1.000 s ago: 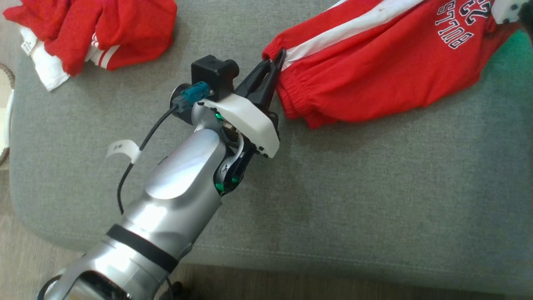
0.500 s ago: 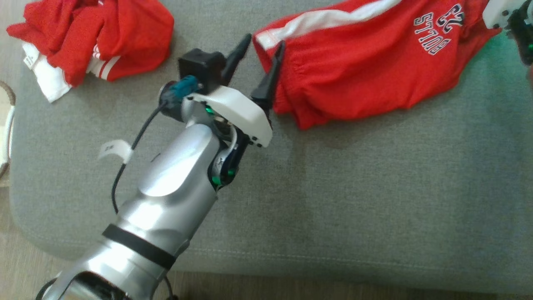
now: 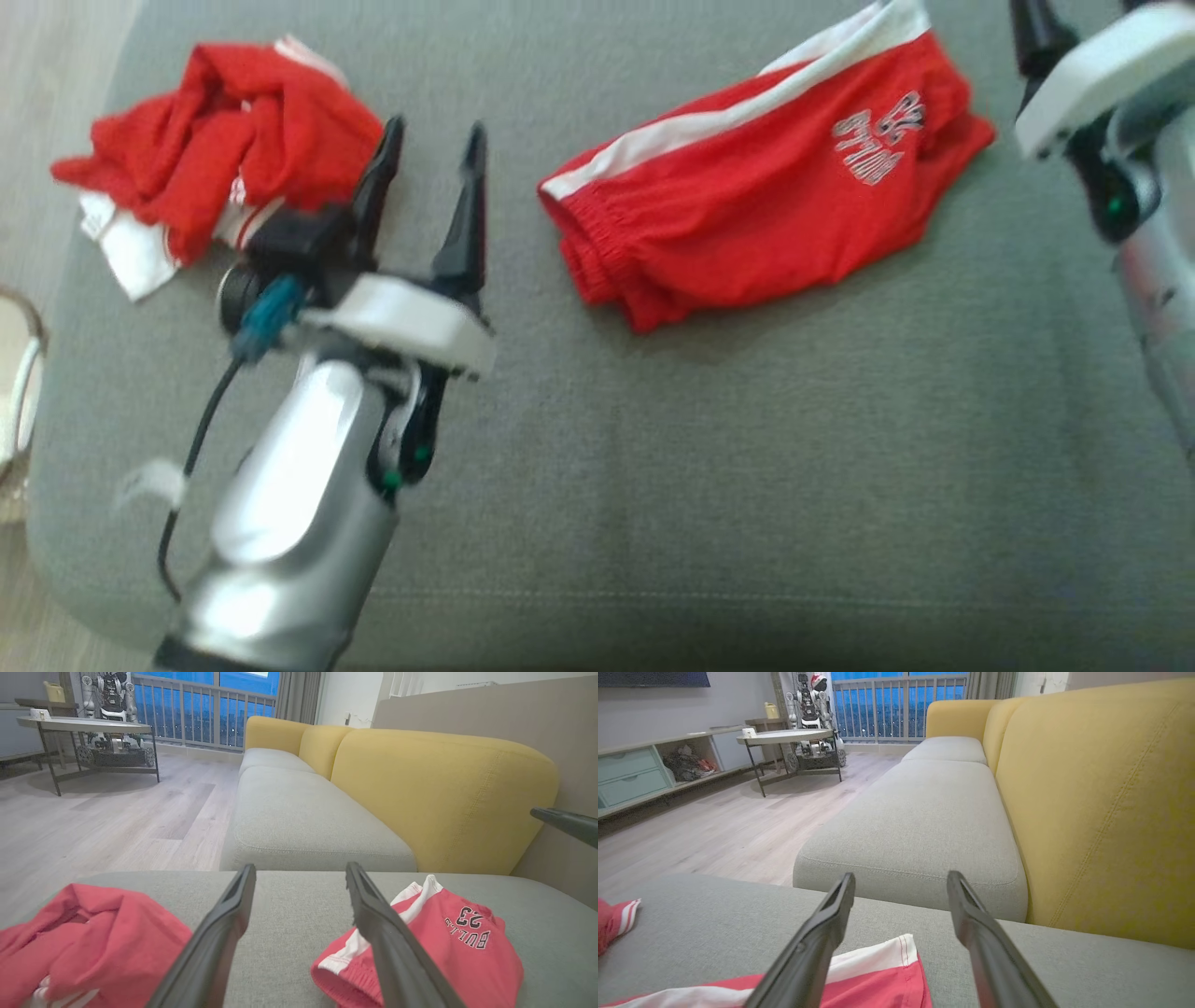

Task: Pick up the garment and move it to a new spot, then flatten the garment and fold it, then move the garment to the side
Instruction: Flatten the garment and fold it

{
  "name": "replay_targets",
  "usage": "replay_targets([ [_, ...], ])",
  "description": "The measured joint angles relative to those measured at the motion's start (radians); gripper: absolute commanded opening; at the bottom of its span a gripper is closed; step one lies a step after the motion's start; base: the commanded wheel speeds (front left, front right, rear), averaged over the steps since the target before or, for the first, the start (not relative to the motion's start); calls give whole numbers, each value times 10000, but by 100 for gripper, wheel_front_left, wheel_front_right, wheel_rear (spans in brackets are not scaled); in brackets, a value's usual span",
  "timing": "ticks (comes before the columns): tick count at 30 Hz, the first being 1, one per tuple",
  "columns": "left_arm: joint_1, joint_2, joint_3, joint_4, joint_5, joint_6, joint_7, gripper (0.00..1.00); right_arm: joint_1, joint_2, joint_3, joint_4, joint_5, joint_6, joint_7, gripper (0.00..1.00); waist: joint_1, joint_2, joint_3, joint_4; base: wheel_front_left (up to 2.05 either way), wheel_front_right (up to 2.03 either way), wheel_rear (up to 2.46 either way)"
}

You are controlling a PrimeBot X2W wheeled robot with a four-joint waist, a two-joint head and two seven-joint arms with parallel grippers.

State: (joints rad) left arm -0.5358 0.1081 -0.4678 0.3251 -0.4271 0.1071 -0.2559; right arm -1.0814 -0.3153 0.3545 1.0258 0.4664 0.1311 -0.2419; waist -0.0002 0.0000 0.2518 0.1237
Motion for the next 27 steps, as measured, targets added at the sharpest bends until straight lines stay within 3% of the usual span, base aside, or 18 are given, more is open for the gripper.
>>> replay_targets([
  [6, 1498, 368, 393, -734, 1118, 194, 0, 100, 1583, -249, -61, -1701, 2, 0, -94, 100, 0, 0, -816, -330, 0, 0, 0],
  [13, 2946, 182, 953, -1162, 1365, 339, 0, 100, 3794, -349, -1007, -4040, -825, 0, -105, 100, 0, 0, -1377, -600, 0, 0, 0],
  [20, 4298, -58, 1429, -1244, 1873, 326, 0, 100, 6691, 508, -2568, -5756, -1649, 0, -105, 100, 0, 0, -1805, -916, 0, 0, 0],
  [27, 5094, -360, 1910, -1672, 2201, 59, 0, 100, 8165, 1572, -3718, -6928, -2307, 0, 127, 100, 0, 0, -2105, -1132, 0, 0, 0],
])
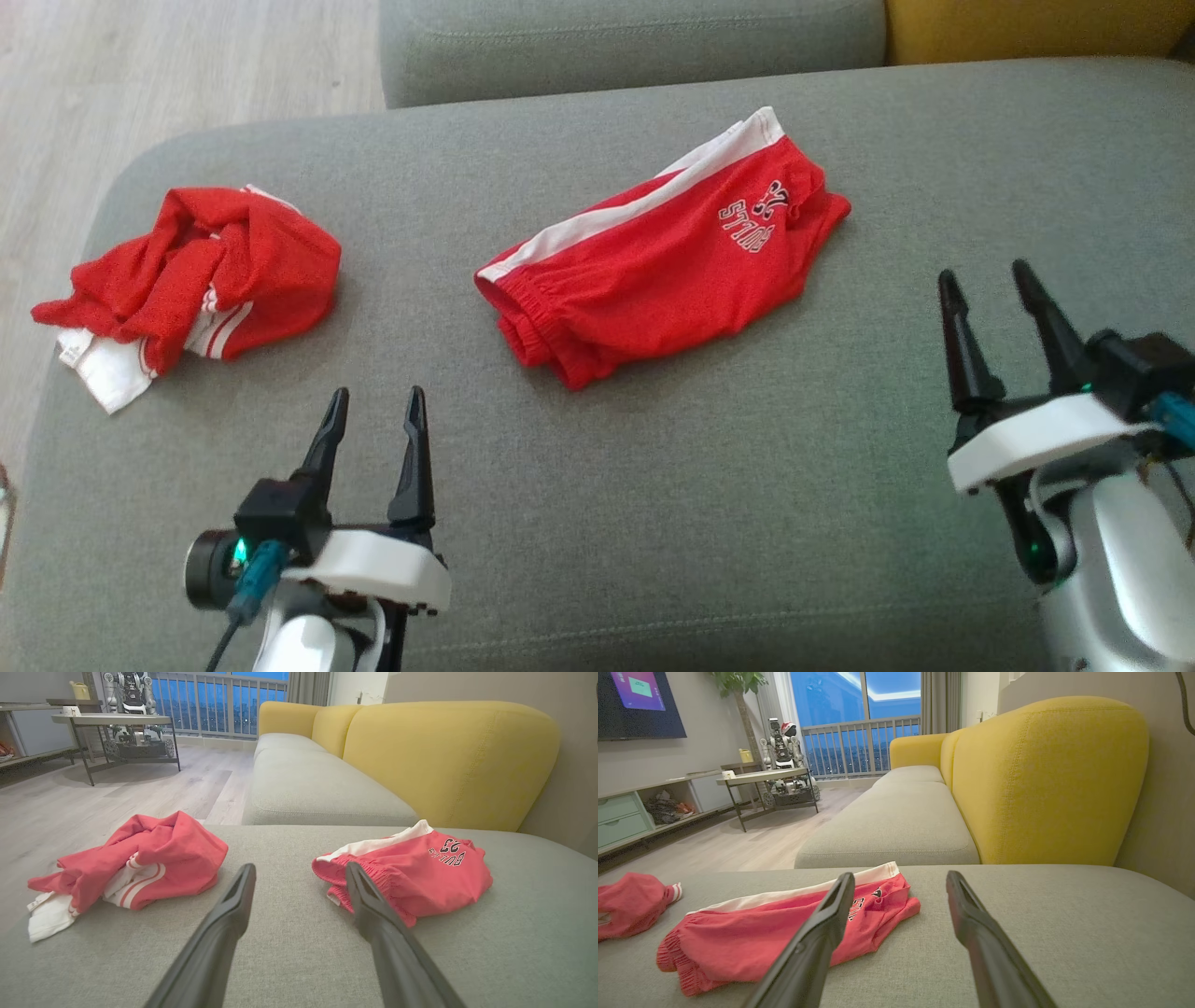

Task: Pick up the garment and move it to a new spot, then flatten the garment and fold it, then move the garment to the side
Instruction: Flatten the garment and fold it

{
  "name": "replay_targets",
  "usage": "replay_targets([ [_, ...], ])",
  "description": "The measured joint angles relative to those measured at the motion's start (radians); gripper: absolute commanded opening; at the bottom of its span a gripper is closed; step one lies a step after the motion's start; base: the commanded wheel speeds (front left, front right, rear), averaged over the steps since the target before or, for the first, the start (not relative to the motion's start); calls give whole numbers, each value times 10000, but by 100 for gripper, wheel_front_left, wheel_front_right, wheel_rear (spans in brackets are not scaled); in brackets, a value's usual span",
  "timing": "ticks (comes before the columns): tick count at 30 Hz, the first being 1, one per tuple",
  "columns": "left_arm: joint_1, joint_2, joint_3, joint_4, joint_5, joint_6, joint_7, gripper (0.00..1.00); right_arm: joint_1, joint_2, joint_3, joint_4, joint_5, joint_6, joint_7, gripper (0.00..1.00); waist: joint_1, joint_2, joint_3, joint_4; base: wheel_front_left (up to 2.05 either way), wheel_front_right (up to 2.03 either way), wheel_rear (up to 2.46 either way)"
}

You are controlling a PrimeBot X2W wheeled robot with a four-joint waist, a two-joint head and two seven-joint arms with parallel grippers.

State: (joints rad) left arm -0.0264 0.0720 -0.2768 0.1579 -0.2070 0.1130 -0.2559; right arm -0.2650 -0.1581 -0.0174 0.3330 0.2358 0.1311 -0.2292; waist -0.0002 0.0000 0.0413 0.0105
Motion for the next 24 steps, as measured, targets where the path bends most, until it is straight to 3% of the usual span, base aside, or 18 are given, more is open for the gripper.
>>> replay_targets([
  [17, 316, -188, 224, -270, 305, -441, 0, 100, 598, 456, -397, -744, -222, 0, 995, 100, 1, 0, -86, 140, 0, 0, 0],
  [24, 136, -196, -104, -251, 357, -445, 0, 100, -65, 903, -1494, 372, 1605, 0, 1841, 100, 3, 0, 469, 630, 0, 0, 0],
])
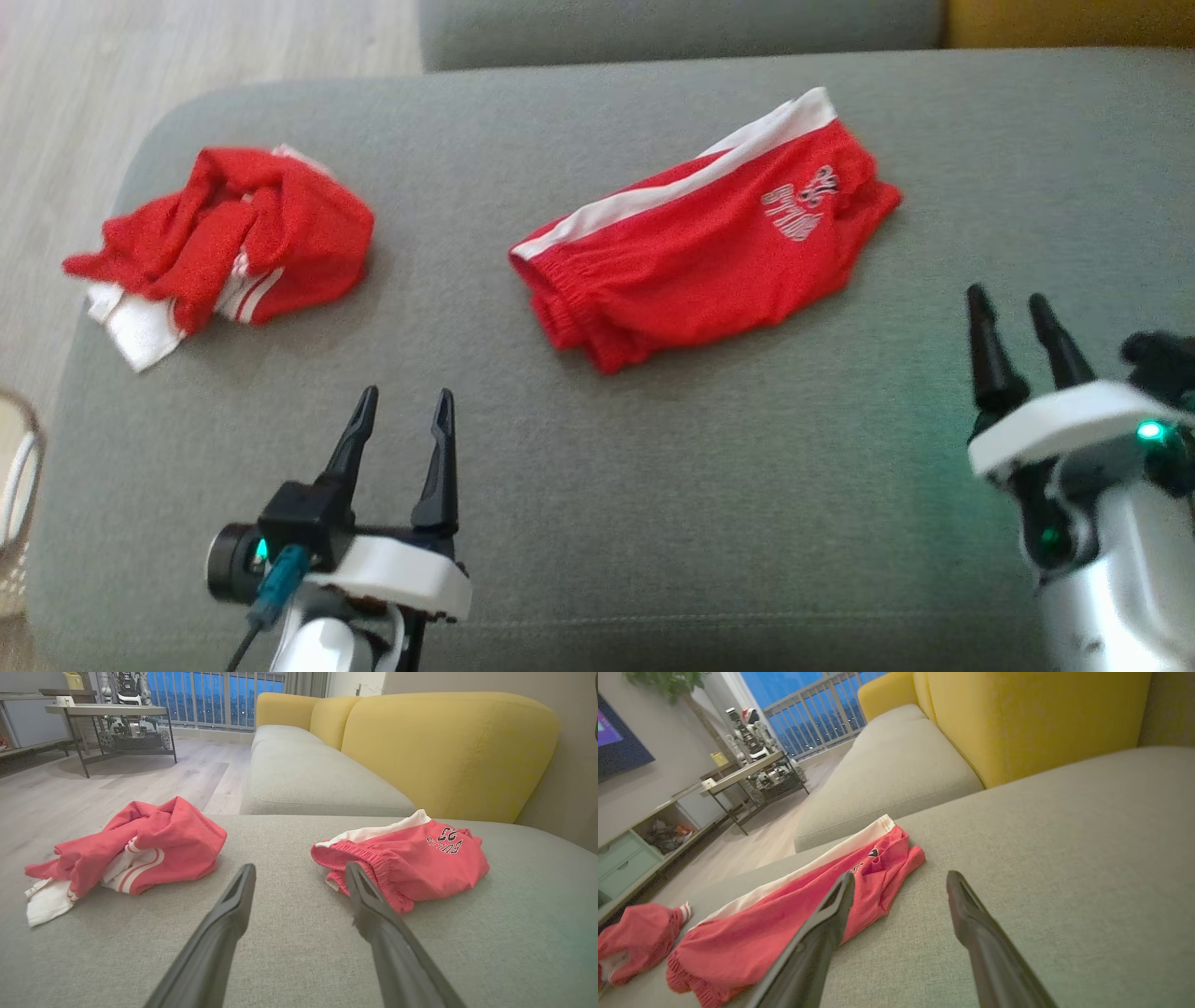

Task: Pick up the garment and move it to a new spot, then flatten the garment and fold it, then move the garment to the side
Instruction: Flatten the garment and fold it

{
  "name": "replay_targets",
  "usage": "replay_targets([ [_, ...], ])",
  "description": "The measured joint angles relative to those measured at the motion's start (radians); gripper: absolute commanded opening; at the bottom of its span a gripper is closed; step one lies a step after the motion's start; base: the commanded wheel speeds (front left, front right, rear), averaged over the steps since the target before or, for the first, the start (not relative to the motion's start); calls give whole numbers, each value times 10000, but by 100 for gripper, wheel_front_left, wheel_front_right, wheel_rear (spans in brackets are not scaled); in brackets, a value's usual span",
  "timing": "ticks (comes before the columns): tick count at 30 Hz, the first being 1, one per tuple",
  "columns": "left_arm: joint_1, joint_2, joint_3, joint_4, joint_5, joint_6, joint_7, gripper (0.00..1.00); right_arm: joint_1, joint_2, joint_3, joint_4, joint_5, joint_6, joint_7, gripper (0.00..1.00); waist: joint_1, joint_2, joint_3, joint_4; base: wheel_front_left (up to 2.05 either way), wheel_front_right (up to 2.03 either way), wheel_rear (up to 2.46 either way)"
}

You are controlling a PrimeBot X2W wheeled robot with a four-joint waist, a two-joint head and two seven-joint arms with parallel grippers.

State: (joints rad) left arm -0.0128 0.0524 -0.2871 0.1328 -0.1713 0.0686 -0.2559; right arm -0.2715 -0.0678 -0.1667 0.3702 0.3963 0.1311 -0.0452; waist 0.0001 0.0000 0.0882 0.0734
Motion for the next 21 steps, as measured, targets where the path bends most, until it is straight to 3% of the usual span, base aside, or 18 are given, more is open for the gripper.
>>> replay_targets([
  [8, -544, -15, -383, 19, -2, 19, 0, 100, -2127, 33, -1636, 2347, 1346, 0, 1072, 100, 0, 0, 718, 709, 0, 0, 0],
  [10, -659, -23, -493, 8, -6, 21, 0, 100, -2749, 81, -2410, 3099, 2270, -2, 1482, 100, 1, 0, 934, 887, 0, 0, 0],
  [16, -988, -35, -564, -33, -92, 77, 0, 100, -4124, -54, -3173, 4497, 2443, -4, 1975, 100, 1, 0, 1544, 1283, 0, 0, 0],
  [21, -1292, -40, -711, -38, -171, 115, 0, 100, -5101, -560, -3545, 5551, 2278, -4, 2232, 100, 1, 0, 2108, 1681, 0, 0, 0],
])
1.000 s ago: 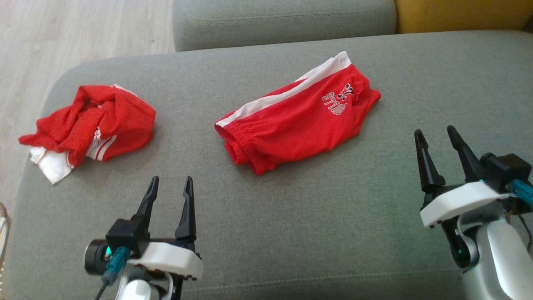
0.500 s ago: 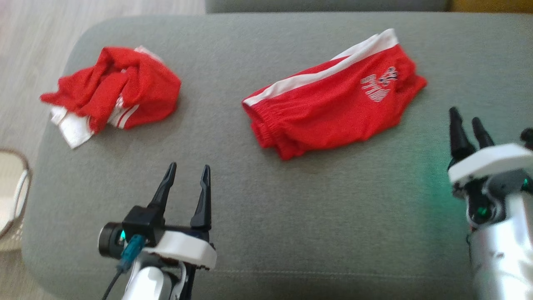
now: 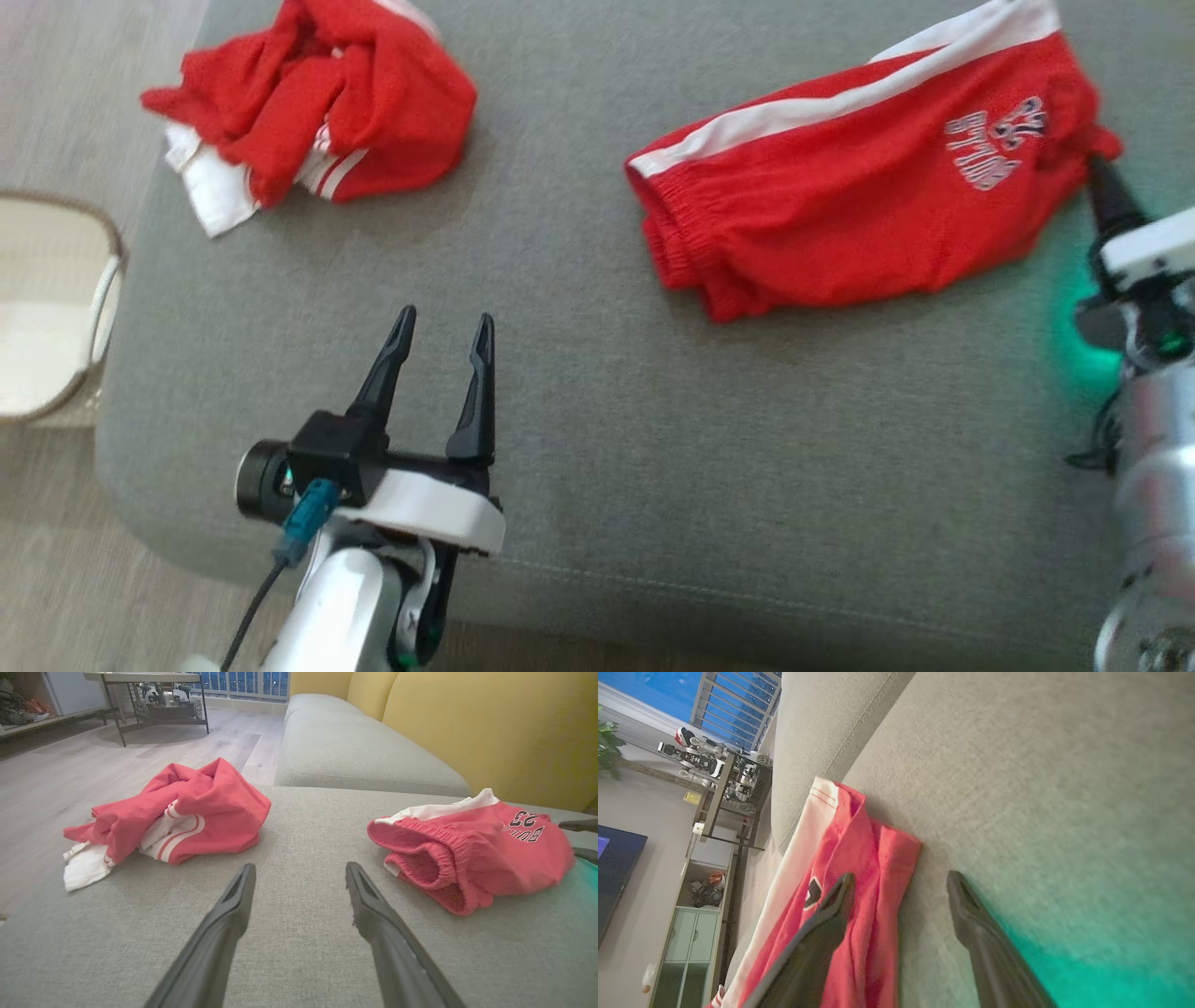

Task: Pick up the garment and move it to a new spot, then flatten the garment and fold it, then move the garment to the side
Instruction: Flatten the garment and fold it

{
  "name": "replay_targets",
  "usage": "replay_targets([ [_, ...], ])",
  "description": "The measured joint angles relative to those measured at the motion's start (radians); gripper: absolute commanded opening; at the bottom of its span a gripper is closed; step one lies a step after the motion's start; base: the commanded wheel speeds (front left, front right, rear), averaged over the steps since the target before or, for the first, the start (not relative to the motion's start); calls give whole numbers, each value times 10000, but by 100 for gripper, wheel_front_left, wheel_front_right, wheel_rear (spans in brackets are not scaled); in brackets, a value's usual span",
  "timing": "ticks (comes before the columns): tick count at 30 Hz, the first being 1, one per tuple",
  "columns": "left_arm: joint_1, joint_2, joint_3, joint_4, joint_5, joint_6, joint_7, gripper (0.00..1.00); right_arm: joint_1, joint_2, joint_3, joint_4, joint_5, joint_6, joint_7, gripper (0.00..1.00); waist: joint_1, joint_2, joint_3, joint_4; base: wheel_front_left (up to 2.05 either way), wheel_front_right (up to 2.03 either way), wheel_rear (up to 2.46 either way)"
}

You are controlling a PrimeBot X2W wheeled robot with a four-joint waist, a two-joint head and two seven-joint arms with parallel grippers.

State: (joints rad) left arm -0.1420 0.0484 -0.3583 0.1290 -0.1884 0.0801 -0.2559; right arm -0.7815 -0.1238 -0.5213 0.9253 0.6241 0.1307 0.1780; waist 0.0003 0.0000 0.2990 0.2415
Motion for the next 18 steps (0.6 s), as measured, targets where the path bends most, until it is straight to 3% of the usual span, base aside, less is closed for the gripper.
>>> replay_targets([
  [17, -345, -12, -213, 94, -251, 136, 0, 100, -1767, -616, 800, 1455, -205, 0, 600, 100, -2, 0, 663, 541, 0, 0, 0],
  [18, -345, -12, -217, 94, -251, 163, 0, 100, -1790, -619, 894, 1484, -272, 0, 596, 48, -2, 0, 676, 545, 0, 0, 0],
])
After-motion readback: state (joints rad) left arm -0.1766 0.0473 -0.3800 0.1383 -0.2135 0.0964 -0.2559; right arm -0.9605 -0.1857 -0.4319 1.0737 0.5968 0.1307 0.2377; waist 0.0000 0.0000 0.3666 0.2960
